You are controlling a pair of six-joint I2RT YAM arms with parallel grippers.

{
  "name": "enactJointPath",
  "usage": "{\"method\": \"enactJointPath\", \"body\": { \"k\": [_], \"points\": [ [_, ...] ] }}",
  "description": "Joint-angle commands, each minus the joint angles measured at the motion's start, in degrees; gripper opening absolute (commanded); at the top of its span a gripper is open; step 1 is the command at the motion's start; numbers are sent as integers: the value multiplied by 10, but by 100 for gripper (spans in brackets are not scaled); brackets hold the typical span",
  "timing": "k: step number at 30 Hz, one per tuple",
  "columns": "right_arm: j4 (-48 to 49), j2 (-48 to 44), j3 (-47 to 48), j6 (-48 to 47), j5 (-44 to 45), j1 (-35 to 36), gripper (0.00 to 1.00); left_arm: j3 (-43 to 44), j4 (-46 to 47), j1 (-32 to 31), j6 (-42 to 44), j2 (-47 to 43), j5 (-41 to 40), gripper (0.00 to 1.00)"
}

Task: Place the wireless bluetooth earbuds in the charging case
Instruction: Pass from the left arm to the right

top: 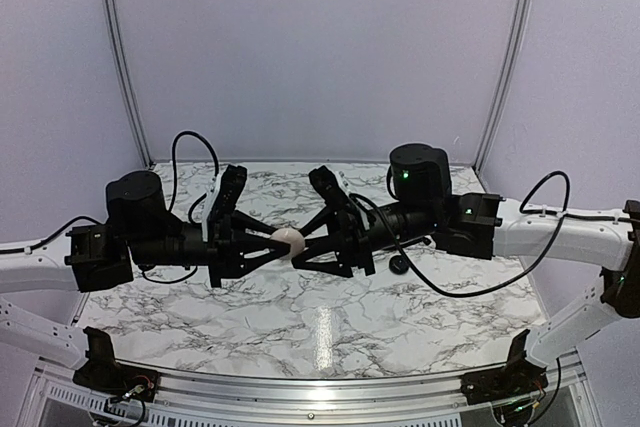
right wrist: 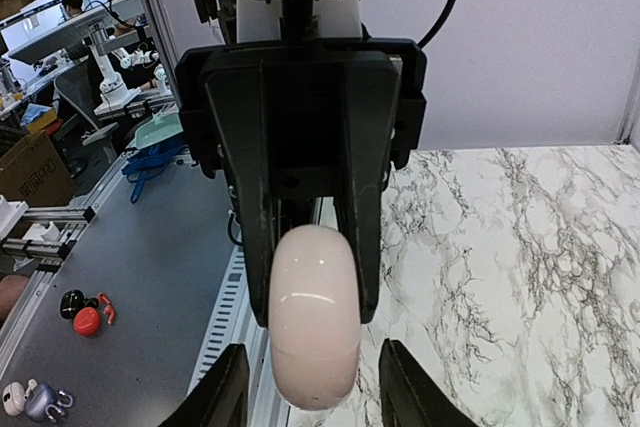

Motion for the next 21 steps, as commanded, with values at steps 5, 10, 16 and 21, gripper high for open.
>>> {"method": "enactJointPath", "body": {
  "k": [5, 10, 16, 21],
  "points": [
    [33, 0, 11, 27, -20, -3, 40, -3, 39, 2, -10, -10, 16, 0],
    [34, 7, 15, 32, -25, -3, 30, -5, 40, 2, -5, -10, 17, 0],
    [34, 8, 15, 34, -27, -4, 19, -7, 42, -1, 4, -11, 18, 0],
    [33, 8, 14, 35, -26, -3, 2, -10, 42, -2, 2, -12, 10, 10]
  ]
}}
